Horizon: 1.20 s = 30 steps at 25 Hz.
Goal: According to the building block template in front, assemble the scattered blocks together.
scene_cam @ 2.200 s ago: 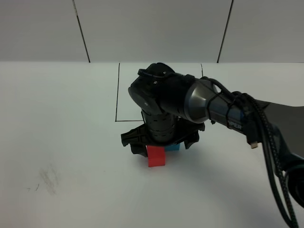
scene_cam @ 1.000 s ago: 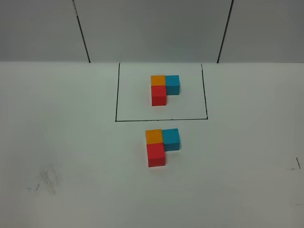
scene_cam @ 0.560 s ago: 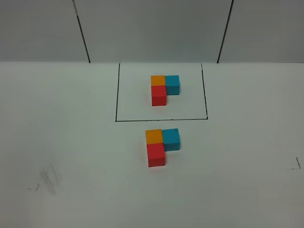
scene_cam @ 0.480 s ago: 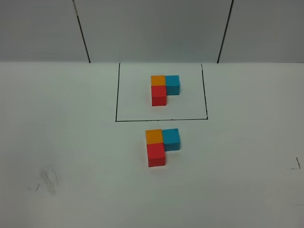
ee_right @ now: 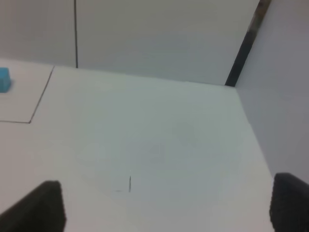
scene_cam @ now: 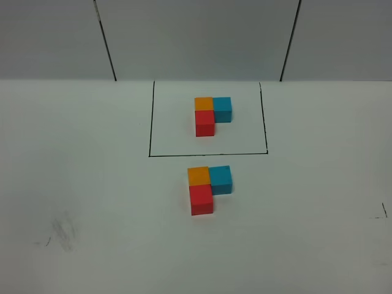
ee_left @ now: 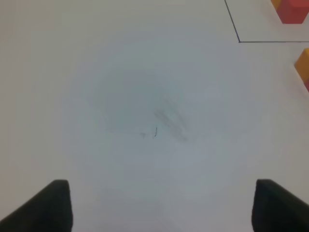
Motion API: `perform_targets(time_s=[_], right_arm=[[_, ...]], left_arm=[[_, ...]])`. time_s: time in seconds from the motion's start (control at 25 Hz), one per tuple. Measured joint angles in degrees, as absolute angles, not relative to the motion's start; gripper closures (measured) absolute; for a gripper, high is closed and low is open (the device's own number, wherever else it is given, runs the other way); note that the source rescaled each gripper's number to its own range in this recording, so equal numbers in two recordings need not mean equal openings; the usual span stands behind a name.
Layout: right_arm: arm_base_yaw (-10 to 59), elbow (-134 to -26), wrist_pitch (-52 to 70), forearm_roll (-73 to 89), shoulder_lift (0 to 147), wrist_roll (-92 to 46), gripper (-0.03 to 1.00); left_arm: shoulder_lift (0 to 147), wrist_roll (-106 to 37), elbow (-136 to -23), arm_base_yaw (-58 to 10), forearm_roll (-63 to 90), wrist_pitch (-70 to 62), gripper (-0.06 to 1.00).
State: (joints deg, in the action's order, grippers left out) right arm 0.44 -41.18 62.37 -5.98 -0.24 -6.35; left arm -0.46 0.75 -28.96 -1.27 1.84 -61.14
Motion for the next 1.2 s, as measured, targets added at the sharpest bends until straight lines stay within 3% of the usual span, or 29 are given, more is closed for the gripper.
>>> perform_targets(time_s=[0.48,1.2], right_arm=[[0.44,-29.25,62.12,-3.5,-0.45,-2.02,0.17],[0.44,-28.84,61.56,-2.7,-0.45,-2.02,0.17]], left_arm=[[-0.46,0.75,-28.96,-1.27,1.84,-61.14,0.29],[-0.46,0.71,-28.96,-1.27,1.84,-61.14,0.29]])
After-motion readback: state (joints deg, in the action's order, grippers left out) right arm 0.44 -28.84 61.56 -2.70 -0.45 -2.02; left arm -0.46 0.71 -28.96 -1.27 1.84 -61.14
